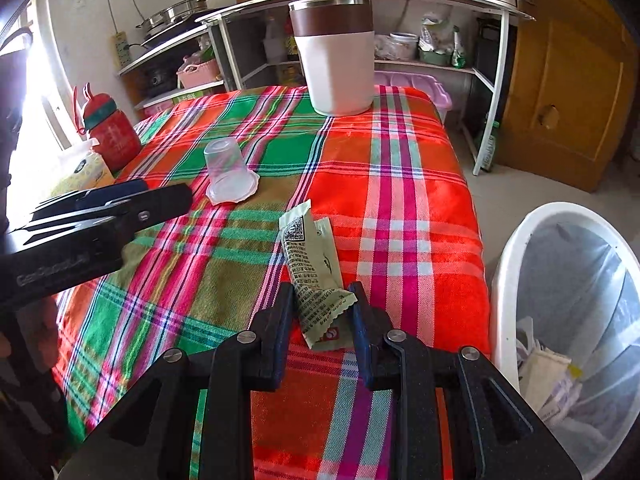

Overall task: Collect trash
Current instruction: 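Grasp the green-white snack wrapper with the right tool while the left tool grasps the clear pink-lidded cup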

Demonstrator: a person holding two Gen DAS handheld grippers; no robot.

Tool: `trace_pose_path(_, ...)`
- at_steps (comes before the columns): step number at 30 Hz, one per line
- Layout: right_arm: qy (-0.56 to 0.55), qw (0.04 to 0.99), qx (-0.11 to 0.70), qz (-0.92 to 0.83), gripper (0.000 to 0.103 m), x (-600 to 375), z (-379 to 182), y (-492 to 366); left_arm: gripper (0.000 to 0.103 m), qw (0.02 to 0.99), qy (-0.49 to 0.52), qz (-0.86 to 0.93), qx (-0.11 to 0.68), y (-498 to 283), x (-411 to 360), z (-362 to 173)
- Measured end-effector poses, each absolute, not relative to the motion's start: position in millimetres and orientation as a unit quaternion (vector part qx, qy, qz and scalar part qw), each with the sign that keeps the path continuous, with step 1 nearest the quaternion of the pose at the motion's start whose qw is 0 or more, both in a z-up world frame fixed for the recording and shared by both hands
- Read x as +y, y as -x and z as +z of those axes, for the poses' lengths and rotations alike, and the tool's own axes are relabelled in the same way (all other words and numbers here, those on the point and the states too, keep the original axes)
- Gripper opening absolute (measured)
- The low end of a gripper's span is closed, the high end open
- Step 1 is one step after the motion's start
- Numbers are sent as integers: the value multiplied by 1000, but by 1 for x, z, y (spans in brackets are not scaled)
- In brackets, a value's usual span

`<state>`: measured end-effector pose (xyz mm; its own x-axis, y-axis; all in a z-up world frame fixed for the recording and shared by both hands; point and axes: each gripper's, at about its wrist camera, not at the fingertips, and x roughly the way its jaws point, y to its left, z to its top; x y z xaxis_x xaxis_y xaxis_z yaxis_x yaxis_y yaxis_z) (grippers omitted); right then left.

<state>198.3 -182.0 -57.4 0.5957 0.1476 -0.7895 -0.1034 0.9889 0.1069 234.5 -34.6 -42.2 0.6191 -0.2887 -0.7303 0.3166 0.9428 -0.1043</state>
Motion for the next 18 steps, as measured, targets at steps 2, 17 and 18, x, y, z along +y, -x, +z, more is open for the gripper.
trace_pose_path(2, -25, 893, 444, 70, 28, -182, -57, -198, 66, 898, -21, -170, 406, -242, -42, -45)
trace_pose_path(17, -31, 893, 443, 70, 29, -184, -58, -198, 60, 895, -36, -155, 417, -271, -58, -61)
trace_pose_path(18, -30, 893, 443, 70, 29, -184, -58, -198, 59, 895, -34, -155, 417, -271, -58, -61)
